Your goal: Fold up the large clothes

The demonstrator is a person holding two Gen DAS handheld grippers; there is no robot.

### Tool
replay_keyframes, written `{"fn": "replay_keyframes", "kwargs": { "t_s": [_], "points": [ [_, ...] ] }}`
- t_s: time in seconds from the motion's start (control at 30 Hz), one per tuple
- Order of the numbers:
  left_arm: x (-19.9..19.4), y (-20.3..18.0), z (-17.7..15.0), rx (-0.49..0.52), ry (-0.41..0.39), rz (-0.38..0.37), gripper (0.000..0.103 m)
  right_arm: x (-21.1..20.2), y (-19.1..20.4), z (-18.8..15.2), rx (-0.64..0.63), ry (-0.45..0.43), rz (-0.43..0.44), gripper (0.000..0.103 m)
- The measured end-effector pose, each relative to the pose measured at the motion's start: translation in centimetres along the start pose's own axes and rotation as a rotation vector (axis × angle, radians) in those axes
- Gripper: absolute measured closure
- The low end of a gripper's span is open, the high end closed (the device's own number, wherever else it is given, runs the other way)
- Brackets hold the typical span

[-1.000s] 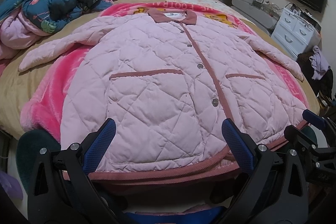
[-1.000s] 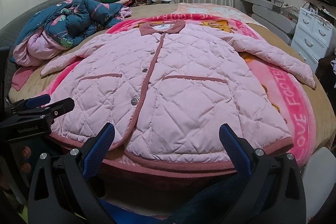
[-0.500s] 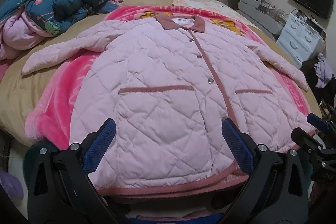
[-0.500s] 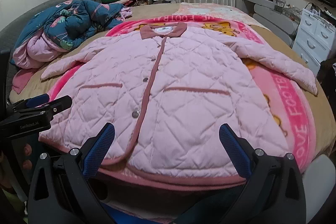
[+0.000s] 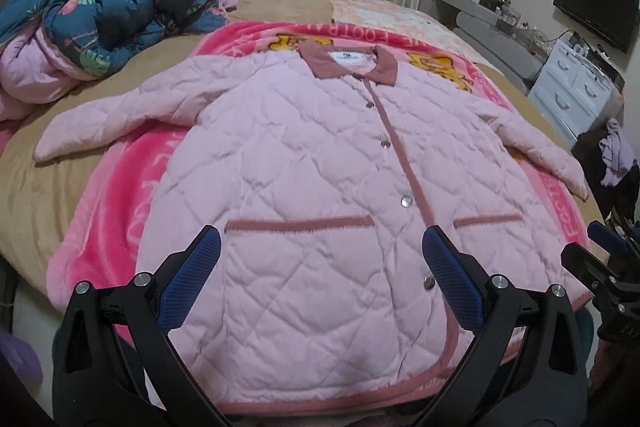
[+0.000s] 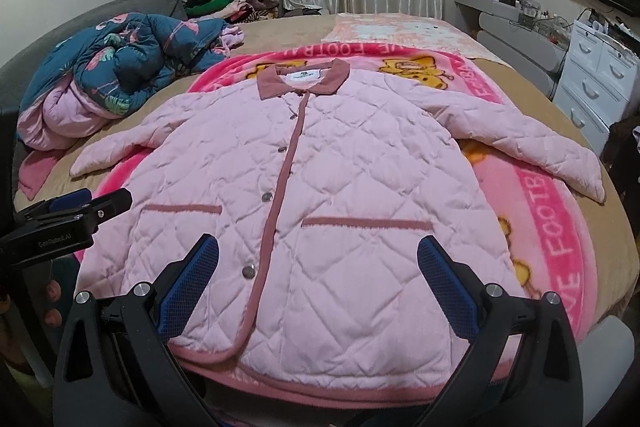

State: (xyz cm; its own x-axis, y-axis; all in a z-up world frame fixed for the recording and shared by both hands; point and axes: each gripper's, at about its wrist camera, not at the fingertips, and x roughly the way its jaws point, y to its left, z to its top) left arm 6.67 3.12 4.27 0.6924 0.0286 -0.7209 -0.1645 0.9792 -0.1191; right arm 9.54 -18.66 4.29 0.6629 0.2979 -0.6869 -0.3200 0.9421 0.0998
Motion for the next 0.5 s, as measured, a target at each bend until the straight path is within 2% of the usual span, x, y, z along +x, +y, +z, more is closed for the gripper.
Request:
{"fn": "replay_keyframes", "kwargs": {
  "t_s": [0.5],
  "points": [
    [1.1, 0.2, 4.8, -0.021, -0.022, -0.002, 0.008, 1.1, -0.5, 6.7, 0.017, -0.077, 0.004, 0.004]
  ]
}}
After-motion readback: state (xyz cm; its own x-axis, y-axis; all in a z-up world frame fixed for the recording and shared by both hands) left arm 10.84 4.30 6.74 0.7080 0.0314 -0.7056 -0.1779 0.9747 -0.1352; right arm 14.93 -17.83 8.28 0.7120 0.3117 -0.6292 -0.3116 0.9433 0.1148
